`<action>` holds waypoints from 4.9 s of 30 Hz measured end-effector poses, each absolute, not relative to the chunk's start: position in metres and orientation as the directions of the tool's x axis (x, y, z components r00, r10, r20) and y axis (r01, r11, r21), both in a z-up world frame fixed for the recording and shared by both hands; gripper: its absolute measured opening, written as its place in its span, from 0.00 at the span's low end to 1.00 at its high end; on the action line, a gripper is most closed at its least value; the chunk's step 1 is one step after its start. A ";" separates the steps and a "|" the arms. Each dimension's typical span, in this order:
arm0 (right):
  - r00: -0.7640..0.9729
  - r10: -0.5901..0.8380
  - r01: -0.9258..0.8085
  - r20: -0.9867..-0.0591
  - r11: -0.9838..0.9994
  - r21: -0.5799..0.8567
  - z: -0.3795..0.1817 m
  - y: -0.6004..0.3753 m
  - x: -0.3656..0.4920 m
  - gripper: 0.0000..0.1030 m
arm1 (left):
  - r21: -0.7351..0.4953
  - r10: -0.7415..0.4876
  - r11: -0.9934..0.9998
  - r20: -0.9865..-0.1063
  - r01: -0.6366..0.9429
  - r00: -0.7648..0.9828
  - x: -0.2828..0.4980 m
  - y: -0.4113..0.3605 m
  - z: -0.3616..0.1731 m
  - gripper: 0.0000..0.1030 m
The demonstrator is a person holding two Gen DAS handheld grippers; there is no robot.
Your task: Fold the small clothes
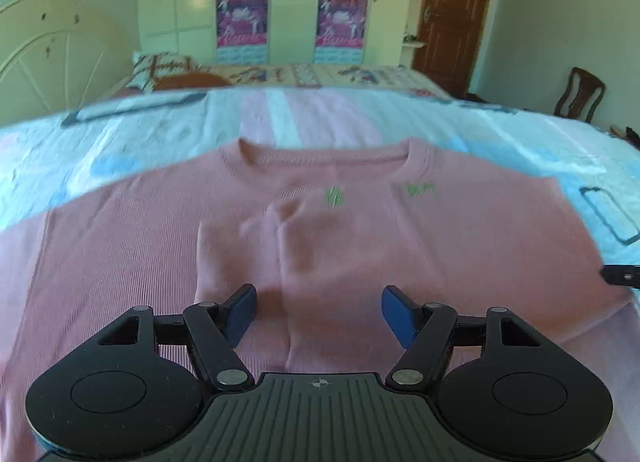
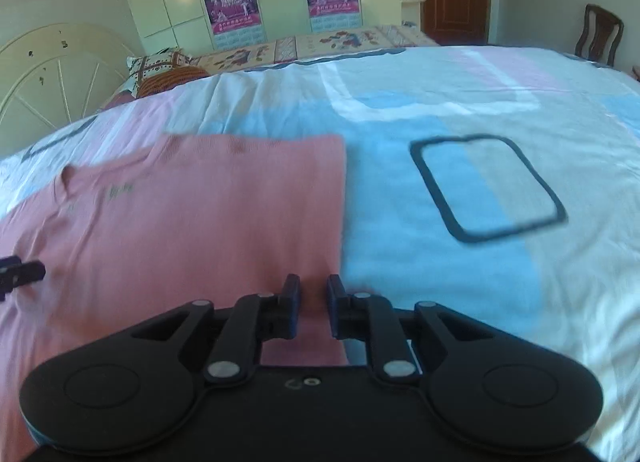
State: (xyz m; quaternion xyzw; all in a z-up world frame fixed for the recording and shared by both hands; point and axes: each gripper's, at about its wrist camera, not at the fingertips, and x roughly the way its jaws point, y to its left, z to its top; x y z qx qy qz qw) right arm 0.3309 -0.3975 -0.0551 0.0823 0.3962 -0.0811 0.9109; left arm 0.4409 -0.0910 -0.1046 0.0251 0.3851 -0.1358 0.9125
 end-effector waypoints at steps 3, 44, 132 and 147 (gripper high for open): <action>0.706 -0.048 0.245 -0.706 0.953 0.180 -0.043 -0.399 0.314 0.18 | -0.039 -0.210 0.968 -0.671 0.250 0.711 0.432 -0.091 -0.097 0.67; 0.677 0.080 0.087 -0.732 0.979 0.187 -0.023 -0.185 0.354 0.25 | -0.624 0.181 0.492 -0.610 -0.608 0.772 0.344 0.416 -0.161 0.09; 0.745 0.189 0.111 -0.640 0.911 0.398 -0.038 -0.289 0.363 0.11 | -0.051 -0.031 0.999 -0.688 -0.006 0.725 0.408 0.105 -0.106 0.10; 0.782 0.062 0.168 -0.620 0.937 0.307 -0.023 -0.291 0.343 0.35 | -0.123 -0.066 0.992 -0.616 -0.012 0.785 0.382 0.116 -0.072 0.58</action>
